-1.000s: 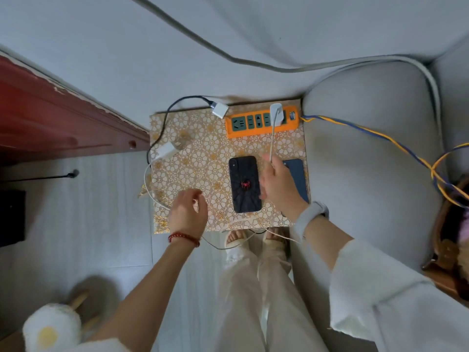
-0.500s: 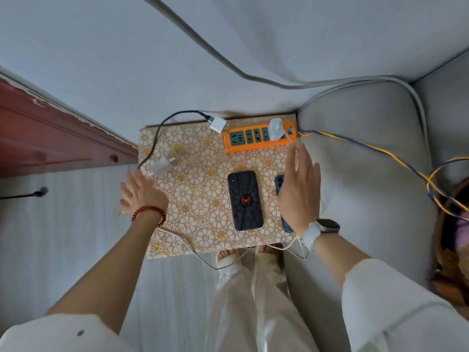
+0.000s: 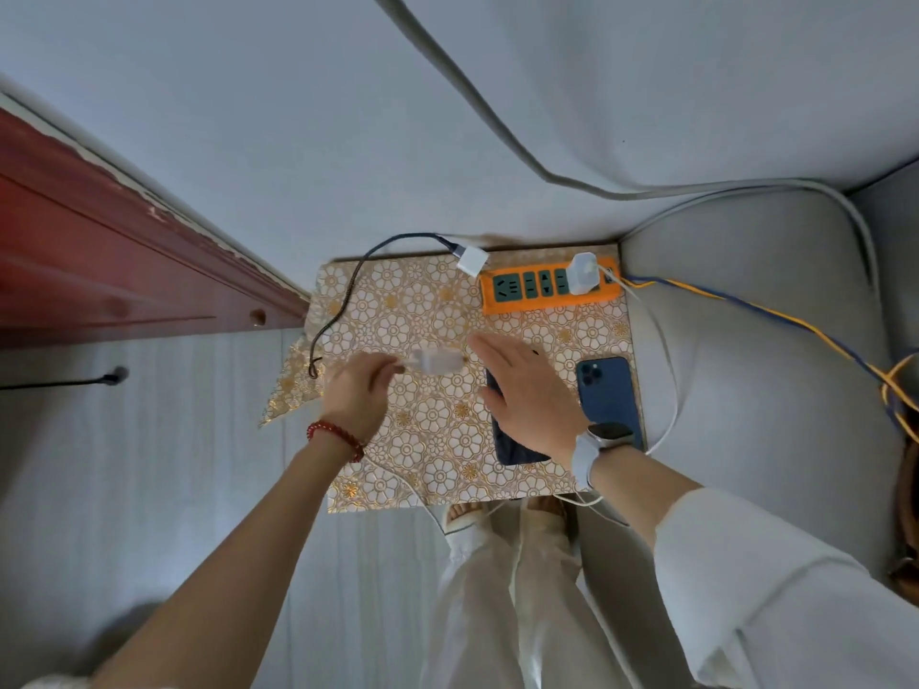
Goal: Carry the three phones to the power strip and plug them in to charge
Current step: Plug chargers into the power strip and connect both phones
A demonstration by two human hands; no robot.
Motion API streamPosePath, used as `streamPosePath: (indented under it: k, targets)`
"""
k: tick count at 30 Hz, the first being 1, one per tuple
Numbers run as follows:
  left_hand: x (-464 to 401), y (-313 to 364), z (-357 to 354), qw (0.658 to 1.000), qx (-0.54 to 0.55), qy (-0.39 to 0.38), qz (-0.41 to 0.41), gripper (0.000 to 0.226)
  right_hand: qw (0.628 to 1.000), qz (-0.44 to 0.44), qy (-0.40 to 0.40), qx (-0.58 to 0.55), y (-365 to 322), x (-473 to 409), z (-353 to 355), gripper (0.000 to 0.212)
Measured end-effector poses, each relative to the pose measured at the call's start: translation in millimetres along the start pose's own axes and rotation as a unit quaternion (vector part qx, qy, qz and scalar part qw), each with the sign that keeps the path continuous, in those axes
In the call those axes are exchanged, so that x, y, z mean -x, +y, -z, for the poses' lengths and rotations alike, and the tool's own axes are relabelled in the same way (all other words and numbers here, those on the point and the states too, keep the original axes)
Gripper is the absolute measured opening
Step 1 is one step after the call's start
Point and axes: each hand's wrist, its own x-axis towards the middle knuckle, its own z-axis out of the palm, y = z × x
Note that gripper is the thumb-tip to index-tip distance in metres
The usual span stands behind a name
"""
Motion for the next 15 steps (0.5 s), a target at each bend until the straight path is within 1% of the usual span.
streamPosePath:
  k: [3,7,8,10,12,13,15]
  targets:
    - [12,13,7,0.995,0.044,-0.032,-0.082,0.020,0.997,0.033,-0.049,-0.041,-6,-14,4,0.060]
    - [13,24,17,0.990,0.049,-0.028,-0.129,0.018,0.989,0.026,-0.117,-0.087,-4,-20,14,0.064]
    - [13,27,17,0.989,0.041,-0.028,-0.139,0.018,0.986,0.028,-0.131,-0.097,-2,-21,17,0.062]
    - [12,34,14,0.987,0.024,-0.032,-0.156,0.017,0.982,0.027,-0.149,-0.112,3,-23,27,0.050]
    - [12,44,5,0.988,0.031,-0.029,-0.150,0.016,0.985,0.025,-0.146,-0.094,12,-27,39,0.041]
    - [12,48,1,0.990,0.049,-0.028,-0.129,0.016,0.988,0.028,-0.133,-0.074,19,-29,44,0.038]
    - [8,57,-5,0.988,0.140,-0.046,-0.051,0.012,0.995,0.021,-0.093,-0.036,38,-35,57,0.032]
